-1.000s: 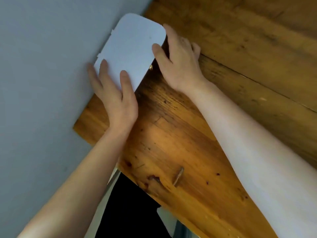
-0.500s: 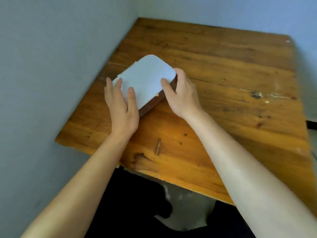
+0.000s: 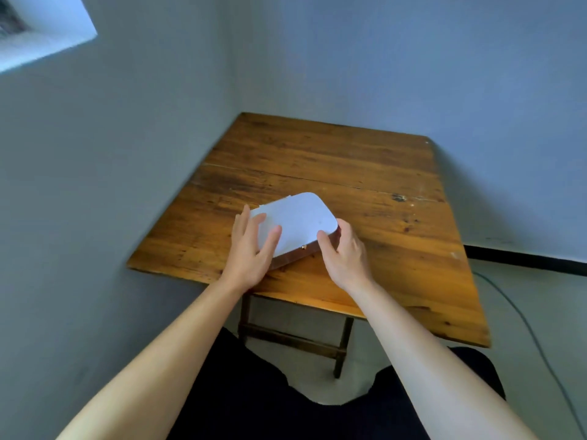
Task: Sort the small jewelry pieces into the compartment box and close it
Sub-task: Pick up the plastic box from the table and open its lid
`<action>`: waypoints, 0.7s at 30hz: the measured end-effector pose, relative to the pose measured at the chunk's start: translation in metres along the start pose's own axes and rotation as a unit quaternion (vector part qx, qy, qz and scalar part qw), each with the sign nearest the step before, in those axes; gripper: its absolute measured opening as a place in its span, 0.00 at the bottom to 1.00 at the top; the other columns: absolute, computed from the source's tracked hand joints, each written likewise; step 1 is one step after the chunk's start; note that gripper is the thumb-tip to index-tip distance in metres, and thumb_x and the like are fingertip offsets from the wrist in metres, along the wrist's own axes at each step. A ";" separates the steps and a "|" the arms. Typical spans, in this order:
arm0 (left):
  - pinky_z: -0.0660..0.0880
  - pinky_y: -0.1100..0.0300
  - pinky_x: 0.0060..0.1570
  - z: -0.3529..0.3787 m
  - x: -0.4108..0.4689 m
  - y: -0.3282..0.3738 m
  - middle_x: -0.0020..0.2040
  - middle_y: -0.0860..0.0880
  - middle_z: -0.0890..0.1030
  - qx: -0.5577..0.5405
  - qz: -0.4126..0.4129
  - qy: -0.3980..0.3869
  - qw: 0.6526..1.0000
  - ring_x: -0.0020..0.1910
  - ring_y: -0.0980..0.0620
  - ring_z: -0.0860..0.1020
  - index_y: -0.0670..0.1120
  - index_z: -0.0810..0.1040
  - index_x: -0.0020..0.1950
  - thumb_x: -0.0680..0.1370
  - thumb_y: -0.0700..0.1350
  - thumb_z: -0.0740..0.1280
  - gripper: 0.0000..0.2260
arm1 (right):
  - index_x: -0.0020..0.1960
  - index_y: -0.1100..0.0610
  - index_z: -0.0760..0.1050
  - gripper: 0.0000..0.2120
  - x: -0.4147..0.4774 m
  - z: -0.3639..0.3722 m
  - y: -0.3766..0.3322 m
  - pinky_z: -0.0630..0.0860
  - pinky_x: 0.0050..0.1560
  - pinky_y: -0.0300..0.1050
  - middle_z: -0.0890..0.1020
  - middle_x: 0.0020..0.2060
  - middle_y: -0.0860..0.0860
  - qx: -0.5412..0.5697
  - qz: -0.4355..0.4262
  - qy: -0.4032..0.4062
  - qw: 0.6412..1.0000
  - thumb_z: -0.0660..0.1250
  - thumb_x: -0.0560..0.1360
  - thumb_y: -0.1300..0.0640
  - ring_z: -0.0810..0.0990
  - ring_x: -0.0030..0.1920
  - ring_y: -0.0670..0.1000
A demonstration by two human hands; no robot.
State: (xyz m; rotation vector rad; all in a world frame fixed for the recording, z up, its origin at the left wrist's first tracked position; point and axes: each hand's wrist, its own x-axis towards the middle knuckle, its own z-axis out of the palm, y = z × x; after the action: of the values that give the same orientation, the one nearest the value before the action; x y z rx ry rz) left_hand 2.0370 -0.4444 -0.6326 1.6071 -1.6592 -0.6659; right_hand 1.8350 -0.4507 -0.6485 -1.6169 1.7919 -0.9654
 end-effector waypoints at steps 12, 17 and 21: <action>0.56 0.47 0.74 -0.005 0.016 -0.038 0.82 0.54 0.48 0.105 0.055 -0.032 0.992 0.79 0.50 0.50 0.57 0.59 0.76 0.67 0.72 0.67 0.42 | 0.80 0.47 0.51 0.41 0.014 0.024 0.023 0.64 0.69 0.51 0.62 0.78 0.49 -0.045 -0.023 -0.011 0.999 0.43 0.75 0.25 0.63 0.76 0.53; 0.62 0.54 0.71 -0.009 0.019 -0.035 0.78 0.54 0.63 0.058 0.063 0.010 0.996 0.75 0.54 0.61 0.55 0.62 0.75 0.66 0.73 0.68 0.43 | 0.81 0.47 0.44 0.42 0.015 0.028 0.025 0.59 0.69 0.47 0.60 0.79 0.50 -0.058 -0.024 -0.006 0.998 0.39 0.75 0.24 0.60 0.77 0.53; 0.70 0.66 0.55 -0.017 0.028 -0.024 0.59 0.67 0.74 -0.008 0.045 0.058 0.997 0.59 0.64 0.72 0.59 0.68 0.68 0.66 0.75 0.66 0.35 | 0.80 0.45 0.42 0.39 0.013 0.027 0.026 0.59 0.66 0.45 0.62 0.78 0.51 -0.070 -0.039 -0.001 0.997 0.42 0.77 0.26 0.62 0.76 0.53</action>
State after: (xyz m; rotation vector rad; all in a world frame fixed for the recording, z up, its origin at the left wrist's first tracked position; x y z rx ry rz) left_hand 2.0663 -0.4719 -0.6370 1.5210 -1.6266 -0.5308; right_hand 1.8386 -0.4671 -0.6839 -1.7835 1.8441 -0.8896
